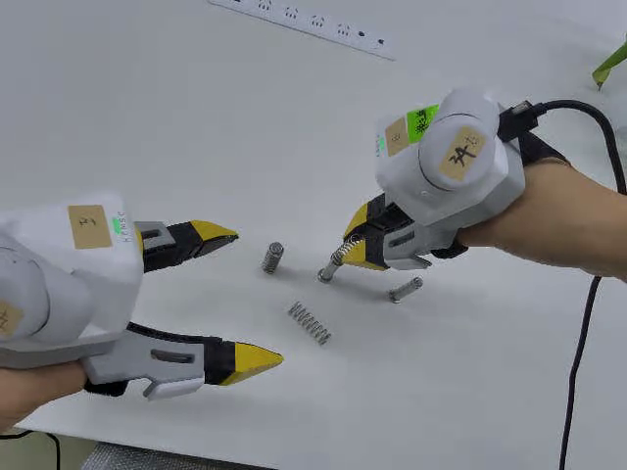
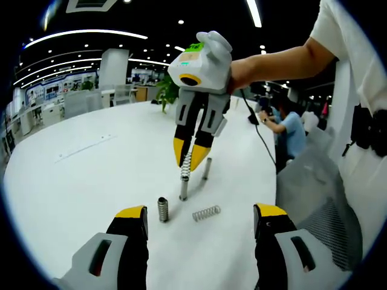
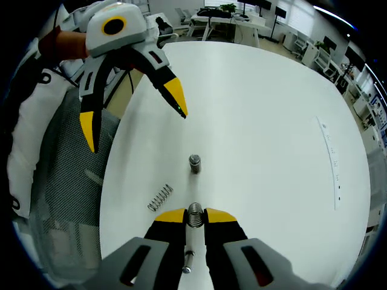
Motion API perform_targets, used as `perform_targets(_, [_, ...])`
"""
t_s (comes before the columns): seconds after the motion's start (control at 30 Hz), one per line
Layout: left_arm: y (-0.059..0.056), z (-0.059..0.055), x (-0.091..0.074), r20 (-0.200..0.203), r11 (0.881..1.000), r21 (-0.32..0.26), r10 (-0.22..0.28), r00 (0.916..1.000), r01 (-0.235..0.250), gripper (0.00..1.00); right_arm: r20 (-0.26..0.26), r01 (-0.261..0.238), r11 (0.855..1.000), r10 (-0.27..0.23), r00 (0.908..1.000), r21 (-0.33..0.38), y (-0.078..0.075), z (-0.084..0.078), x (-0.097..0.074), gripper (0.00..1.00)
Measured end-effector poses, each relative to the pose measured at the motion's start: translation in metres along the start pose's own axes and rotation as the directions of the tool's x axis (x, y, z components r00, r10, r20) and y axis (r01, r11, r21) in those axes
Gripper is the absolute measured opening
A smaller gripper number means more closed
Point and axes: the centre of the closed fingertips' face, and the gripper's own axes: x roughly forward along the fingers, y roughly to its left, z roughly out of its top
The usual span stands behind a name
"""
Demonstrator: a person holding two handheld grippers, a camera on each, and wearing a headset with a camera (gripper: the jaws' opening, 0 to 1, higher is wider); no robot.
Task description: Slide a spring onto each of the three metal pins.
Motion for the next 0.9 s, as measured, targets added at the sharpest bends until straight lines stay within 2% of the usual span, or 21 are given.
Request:
perform_targets(0.4, [0.002,0.001,0.000,0.022,1.000,-0.012,0.014,0.9997,-0.014,0.79,-0.004,0.007,1.000,-0.007,1.0000,-0.015,0.001,-0.003,0.012,0.12])
perform_targets(0.6, [0.005,0.004,0.000,0.043,0.999,-0.020,0.029,0.9987,-0.029,0.85,-0.004,0.010,1.000,-0.010,0.9999,-0.021,0.001,-0.004,0.020,0.12])
perform_targets(0.9, [0.009,0.004,-0.002,0.056,0.998,-0.040,0.043,0.9975,-0.041,0.86,-0.004,0.012,1.000,-0.012,0.9999,-0.027,0.001,-0.006,0.028,0.12])
